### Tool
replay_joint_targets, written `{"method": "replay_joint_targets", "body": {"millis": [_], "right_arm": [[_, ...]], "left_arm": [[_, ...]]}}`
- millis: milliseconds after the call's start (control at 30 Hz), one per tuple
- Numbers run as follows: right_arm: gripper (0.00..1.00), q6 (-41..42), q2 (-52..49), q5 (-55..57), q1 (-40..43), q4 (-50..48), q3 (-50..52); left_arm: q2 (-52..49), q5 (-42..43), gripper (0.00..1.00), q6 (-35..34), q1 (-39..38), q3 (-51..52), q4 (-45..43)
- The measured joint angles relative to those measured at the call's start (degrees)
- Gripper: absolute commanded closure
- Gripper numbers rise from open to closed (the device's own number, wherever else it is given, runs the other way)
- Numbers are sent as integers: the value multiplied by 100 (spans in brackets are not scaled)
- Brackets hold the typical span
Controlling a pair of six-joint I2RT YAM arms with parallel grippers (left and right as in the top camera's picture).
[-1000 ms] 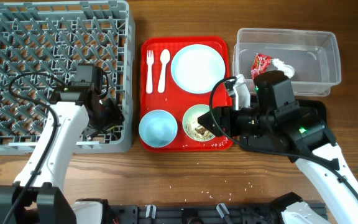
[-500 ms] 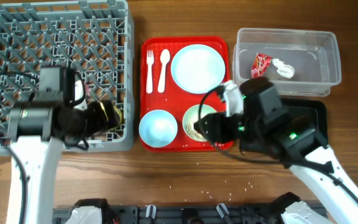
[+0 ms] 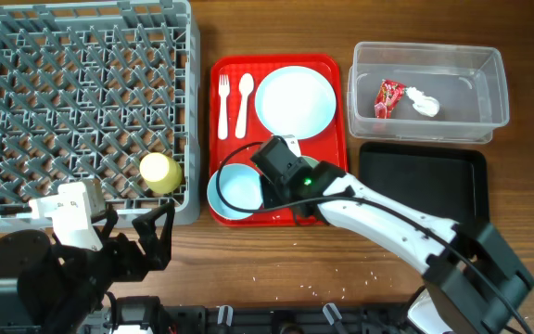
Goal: Sort waste into correct bins and load items into the dishwasher rack
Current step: 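Grasp the rice bowl rim with the right gripper, then tip the rice bowl over the black tray to dump the food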
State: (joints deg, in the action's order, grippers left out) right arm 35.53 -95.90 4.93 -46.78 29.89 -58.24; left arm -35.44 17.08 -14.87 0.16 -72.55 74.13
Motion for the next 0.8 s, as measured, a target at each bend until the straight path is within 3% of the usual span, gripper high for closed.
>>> {"method": "replay_joint_targets", "body": {"millis": [233, 300, 500, 700, 800], "right_arm": [[83, 26, -560, 529, 7, -540, 0], [96, 28, -560, 599, 22, -479, 0], [96, 295, -540, 909, 42, -157, -37], [96, 807, 903, 483, 601, 699, -24], [96, 590, 2079, -409, 1329, 817, -24]], "left_arm": [[0, 0, 0, 0, 0, 0, 0], [0, 0, 0, 0, 0, 0, 0], [0, 0, 0, 0, 0, 0, 0], [0, 0, 0, 0, 0, 0, -2], [0, 2, 0, 0, 0, 0, 0]]}}
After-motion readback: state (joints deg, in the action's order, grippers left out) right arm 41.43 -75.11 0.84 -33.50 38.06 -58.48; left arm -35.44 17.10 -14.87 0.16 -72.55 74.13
